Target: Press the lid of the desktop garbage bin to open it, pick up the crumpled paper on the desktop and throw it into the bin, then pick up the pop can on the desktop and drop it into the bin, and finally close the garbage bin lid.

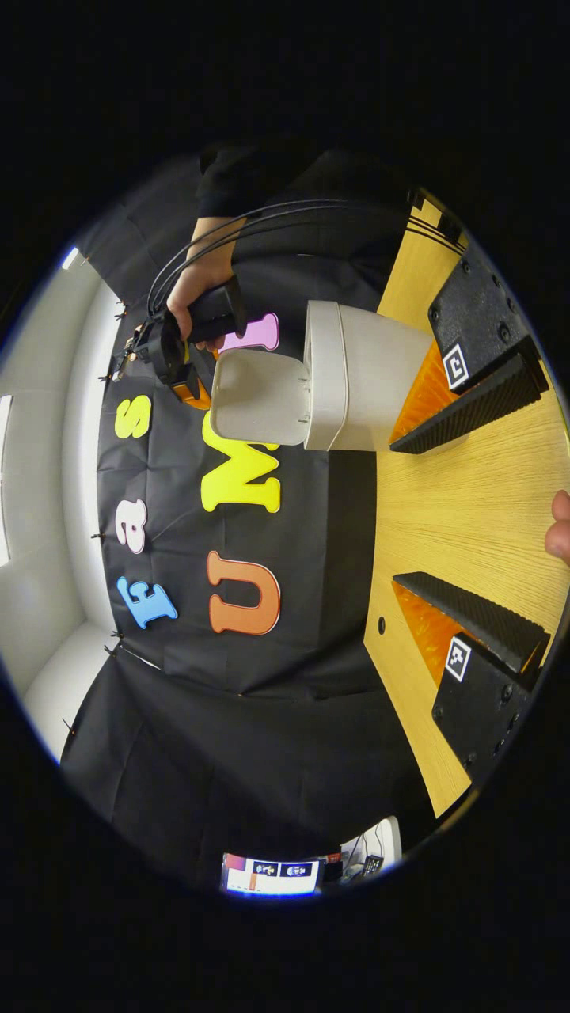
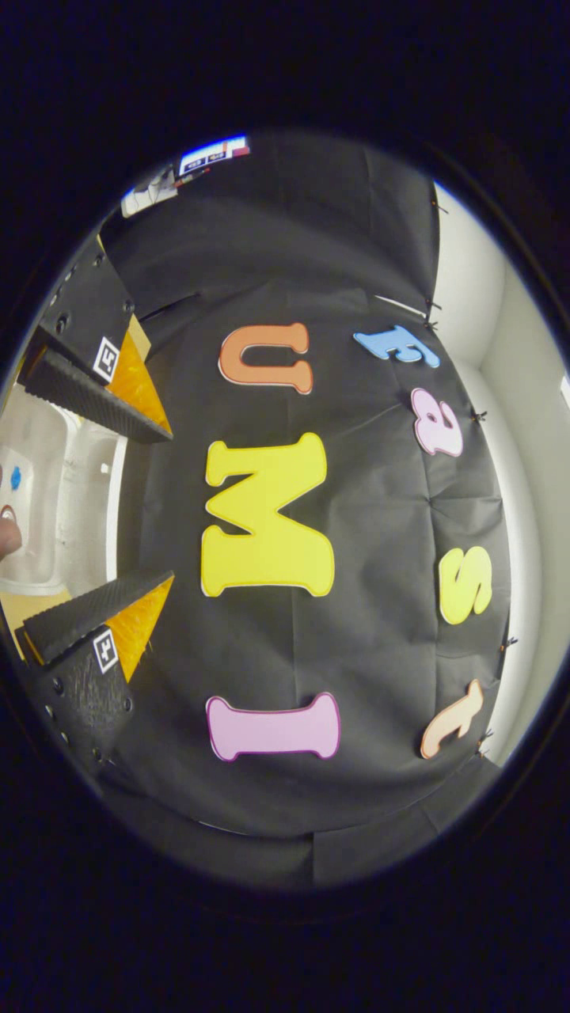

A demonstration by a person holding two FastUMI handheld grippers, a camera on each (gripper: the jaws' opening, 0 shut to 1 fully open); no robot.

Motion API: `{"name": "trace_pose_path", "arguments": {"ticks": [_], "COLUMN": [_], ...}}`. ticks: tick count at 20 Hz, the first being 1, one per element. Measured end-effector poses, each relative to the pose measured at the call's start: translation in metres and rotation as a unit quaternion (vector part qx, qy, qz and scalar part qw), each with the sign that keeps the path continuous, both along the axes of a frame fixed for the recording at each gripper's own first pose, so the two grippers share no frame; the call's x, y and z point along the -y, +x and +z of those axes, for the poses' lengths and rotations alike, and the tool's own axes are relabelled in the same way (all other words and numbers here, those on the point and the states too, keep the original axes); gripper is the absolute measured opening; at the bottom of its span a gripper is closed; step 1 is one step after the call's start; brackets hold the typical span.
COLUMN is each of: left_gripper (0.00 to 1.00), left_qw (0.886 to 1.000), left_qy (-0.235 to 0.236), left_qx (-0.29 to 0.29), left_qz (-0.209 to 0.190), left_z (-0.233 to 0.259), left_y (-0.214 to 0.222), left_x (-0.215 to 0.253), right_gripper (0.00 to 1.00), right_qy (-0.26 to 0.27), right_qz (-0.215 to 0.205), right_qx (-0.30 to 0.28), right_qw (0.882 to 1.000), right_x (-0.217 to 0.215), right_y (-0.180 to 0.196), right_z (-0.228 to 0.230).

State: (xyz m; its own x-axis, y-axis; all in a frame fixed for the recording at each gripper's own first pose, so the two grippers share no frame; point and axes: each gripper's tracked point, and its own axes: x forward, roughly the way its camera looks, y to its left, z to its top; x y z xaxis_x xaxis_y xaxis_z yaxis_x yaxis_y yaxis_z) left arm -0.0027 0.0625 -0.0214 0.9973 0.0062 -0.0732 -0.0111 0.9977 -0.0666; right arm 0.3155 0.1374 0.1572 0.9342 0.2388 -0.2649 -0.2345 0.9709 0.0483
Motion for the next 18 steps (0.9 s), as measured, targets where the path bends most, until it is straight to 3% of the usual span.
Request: {"name": "trace_pose_path", "arguments": {"ticks": [7,13,18], "left_gripper": [0.97,0.97,0.97], "left_qw": [1.000,1.000,1.000], "left_qy": [-0.017,-0.018,-0.015], "left_qx": [0.002,0.016,0.015], "left_qz": [-0.004,-0.005,-0.001], "left_z": [0.002,0.010,0.009], "left_y": [0.001,-0.003,-0.003], "left_x": [0.010,0.013,0.011], "right_gripper": [0.95,0.96,0.96], "right_qy": [-0.036,-0.022,0.006], "right_qz": [0.027,0.041,0.032], "right_qx": [0.006,-0.011,-0.053], "right_qw": [0.999,0.999,0.998], "right_x": [0.001,0.002,0.010], "right_y": [-0.061,-0.100,-0.109], "right_z": [-0.029,-0.080,-0.128]}}
